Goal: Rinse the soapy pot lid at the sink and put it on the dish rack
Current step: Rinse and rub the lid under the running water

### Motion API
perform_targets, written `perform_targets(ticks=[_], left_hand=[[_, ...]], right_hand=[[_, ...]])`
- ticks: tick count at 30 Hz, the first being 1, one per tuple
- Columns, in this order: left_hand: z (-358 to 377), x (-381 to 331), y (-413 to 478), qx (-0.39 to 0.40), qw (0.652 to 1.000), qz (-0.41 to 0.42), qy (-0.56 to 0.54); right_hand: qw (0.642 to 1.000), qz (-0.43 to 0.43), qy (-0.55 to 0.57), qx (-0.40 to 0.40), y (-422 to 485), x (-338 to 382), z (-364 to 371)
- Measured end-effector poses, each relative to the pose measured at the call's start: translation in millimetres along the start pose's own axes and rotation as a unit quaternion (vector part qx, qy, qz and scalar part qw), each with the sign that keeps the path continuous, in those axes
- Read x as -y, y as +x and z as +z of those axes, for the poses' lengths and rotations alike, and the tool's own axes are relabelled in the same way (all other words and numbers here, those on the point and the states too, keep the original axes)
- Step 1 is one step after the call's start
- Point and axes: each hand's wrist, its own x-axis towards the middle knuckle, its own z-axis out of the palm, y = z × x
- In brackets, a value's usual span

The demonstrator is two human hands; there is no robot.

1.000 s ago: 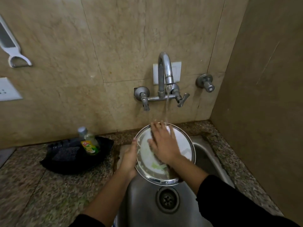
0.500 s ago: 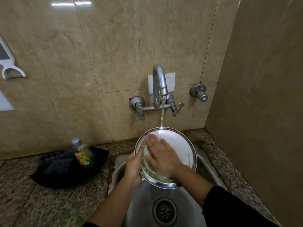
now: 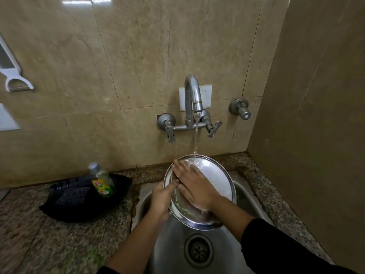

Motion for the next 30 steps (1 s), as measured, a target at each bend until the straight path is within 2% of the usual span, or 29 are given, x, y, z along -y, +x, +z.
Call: perform_targets(ticks=[1,2,5,7,9,12,13,14,16,18,20,22,24,26,28,30], left_hand=[[-3.2,-1.0,0.9,0.0,1.0,0.015,0.011],[-8.3,-2.0,1.8,0.001,0.999,0.03,0.029],[-17.6,-7.4,0.9,0.018,0.996,0.047,0.077],[-19.0,-7.6,1.3,0.042,0.992,0.048,0.106],[-18.6,-6.6,2.3,0.073,0.988,0.046,0.13],[-20.5,3.6,4.7,0.092,0.98,0.045,0.171],[-21.9,9.6,5.2,0.09,0.978,0.045,0.183],[-24.3,15.9,5.5,0.084,0.977,0.041,0.191],[-29.8,25.8,4.2,0.063,0.98,0.023,0.188],[-38.3,34.9,5.7,0.032,0.988,-0.007,0.153],[-41.1,40.8,7.5,0.013,0.994,-0.038,0.104],[-35.3,41.3,9.1,0.013,0.995,-0.042,0.093],[-29.1,39.9,12.9,0.026,0.992,-0.026,0.122],[-30.3,39.3,18.3,0.039,0.989,-0.012,0.143],[-36.6,40.3,21.0,0.031,0.991,-0.012,0.13],[-42.1,43.2,18.5,0.002,0.996,-0.026,0.08]], right_hand=[[1.0,-0.015,-0.012,0.002,-5.8,-4.5,3.8],[1.0,0.004,-0.027,-0.004,-11.7,-12.9,7.2],[0.984,0.159,-0.067,-0.055,-17.8,-35.0,9.9],[0.975,0.198,-0.02,-0.097,-4.0,-34.1,3.5],[0.982,0.159,0.027,-0.095,14.3,-23.8,-11.6],[0.999,-0.034,-0.013,0.009,26.6,-11.2,-19.2],[0.997,-0.065,-0.005,0.037,25.4,-14.7,-16.0],[0.996,-0.052,0.023,0.062,21.7,-22.9,-11.1],[0.986,0.072,0.121,0.09,8.1,-43.2,1.5],[0.945,0.221,0.232,0.06,-7.3,-59.7,10.8],[0.924,0.287,0.251,0.018,-11.8,-64.4,18.7],[0.942,0.251,0.224,0.004,-2.4,-51.1,20.0],[0.977,0.137,0.163,0.023,13.4,-33.2,17.3],[0.986,0.058,0.149,0.051,24.6,-25.7,15.1],[0.971,0.095,0.214,0.043,25.6,-36.2,20.7],[0.928,0.224,0.296,-0.013,17.7,-49.4,26.3]])
